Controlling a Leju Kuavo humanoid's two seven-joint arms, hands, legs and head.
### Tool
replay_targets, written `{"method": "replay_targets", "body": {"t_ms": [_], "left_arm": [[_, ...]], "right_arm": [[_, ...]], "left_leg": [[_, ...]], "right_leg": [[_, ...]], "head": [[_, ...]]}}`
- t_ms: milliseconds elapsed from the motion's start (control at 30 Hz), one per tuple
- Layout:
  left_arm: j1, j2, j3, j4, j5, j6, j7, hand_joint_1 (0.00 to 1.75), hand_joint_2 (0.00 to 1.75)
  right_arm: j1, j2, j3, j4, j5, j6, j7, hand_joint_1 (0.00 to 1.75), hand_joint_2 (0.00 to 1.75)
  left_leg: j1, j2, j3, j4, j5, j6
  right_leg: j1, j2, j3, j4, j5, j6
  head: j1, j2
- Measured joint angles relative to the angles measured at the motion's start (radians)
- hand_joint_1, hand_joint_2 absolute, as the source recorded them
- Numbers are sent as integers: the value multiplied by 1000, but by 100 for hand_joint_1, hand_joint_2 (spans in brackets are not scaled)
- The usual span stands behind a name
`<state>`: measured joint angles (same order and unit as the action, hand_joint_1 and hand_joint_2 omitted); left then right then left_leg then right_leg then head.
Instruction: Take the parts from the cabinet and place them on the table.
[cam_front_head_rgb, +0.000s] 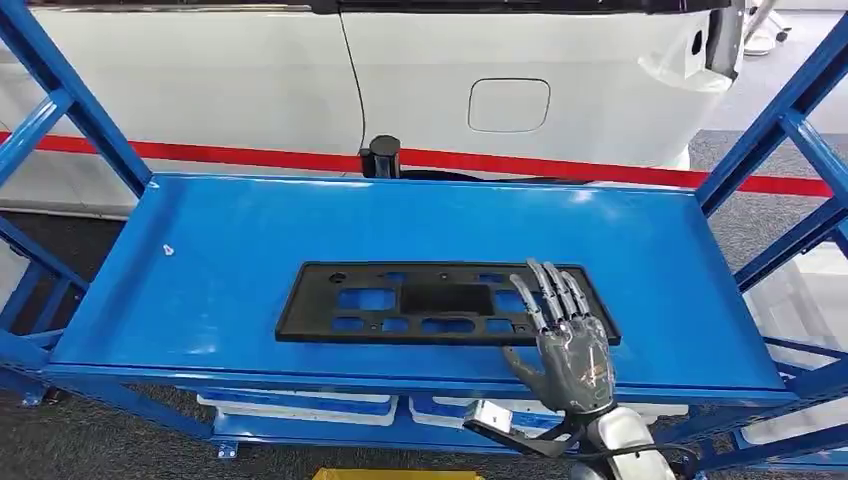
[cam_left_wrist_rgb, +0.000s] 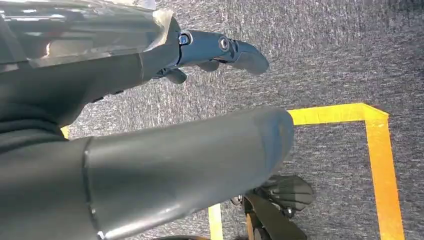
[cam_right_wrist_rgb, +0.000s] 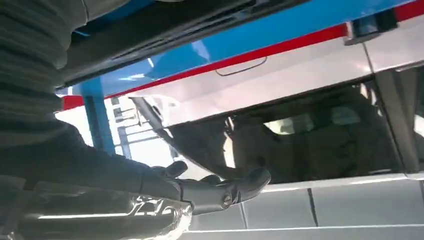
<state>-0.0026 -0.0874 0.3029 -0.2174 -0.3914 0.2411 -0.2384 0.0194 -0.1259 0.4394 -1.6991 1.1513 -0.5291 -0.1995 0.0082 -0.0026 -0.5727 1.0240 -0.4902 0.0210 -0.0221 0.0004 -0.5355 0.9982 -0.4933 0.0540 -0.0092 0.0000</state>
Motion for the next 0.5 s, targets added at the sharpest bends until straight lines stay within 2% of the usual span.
{"method": "replay_targets", "body": {"t_ms": [167,500], "left_arm": [[0,-1,7,0,-5,4,1,0,0],[-1,-3,18,0,-16,11,1,0,0]], "right_arm": [[-5,1,-41,32,11,-21,23,0,175],[-14,15,-95,79,8,-19,44,0,175]], "left_leg": [[0,0,0,0,0,0],[0,0,0,0,0,0]], "right_leg": [[0,0,0,0,0,0],[0,0,0,0,0,0]], "head": [[0,0],[0,0]]}}
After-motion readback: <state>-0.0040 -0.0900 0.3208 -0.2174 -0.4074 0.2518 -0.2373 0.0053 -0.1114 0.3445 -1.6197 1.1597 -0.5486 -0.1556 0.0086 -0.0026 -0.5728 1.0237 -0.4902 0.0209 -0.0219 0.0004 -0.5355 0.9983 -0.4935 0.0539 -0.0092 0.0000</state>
